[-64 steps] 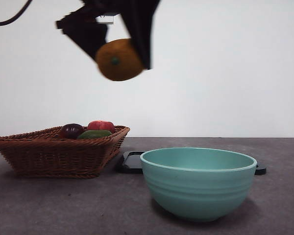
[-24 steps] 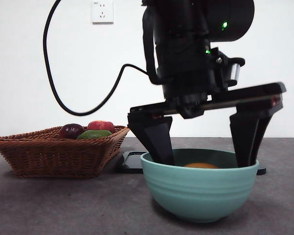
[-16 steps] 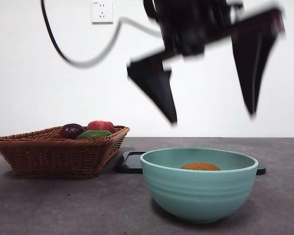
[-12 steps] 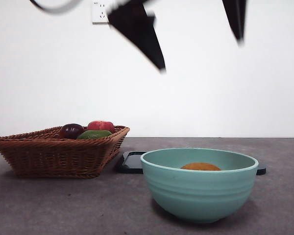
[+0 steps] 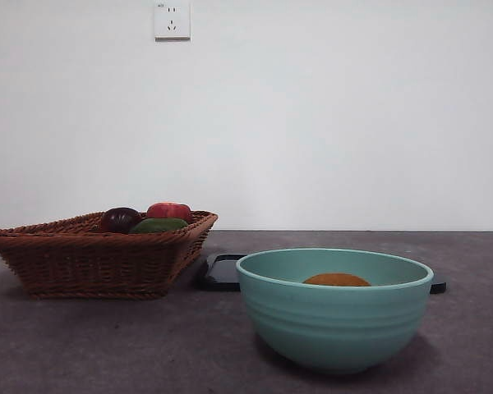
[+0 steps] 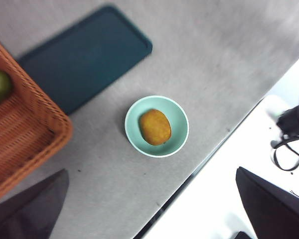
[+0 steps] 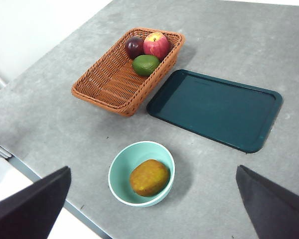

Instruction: Pick up the wifruite, put it on the bowl, pick up the plate, put it on desk

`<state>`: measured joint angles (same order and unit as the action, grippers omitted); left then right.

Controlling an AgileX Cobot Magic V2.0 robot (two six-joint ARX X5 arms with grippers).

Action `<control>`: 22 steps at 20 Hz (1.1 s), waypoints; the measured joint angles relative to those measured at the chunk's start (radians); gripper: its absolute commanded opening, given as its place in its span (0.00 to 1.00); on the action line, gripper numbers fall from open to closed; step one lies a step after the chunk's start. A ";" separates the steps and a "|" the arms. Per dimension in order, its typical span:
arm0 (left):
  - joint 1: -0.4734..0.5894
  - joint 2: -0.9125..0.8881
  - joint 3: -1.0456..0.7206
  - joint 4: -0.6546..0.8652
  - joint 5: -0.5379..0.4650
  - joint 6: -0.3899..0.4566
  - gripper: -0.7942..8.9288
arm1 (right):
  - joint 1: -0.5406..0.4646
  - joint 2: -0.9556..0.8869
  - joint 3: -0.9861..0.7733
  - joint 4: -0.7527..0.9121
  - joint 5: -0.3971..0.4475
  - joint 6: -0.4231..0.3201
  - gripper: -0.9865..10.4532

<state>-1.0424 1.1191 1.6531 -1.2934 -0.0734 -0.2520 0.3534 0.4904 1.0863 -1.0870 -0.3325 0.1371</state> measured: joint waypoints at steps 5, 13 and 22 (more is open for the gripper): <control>0.000 -0.298 -0.171 0.003 -0.022 0.026 0.63 | 0.000 0.000 0.000 0.000 0.000 0.020 0.66; -0.001 -0.726 -0.464 0.096 -0.074 0.001 0.63 | 0.000 0.000 0.000 -0.005 0.000 0.028 0.66; -0.001 -0.807 -0.569 0.101 -0.075 -0.019 0.63 | 0.000 0.018 0.001 -0.122 0.015 0.051 0.64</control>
<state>-1.0431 0.3122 1.0843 -1.1923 -0.1482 -0.2714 0.3534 0.5087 1.0874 -1.2095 -0.3176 0.1883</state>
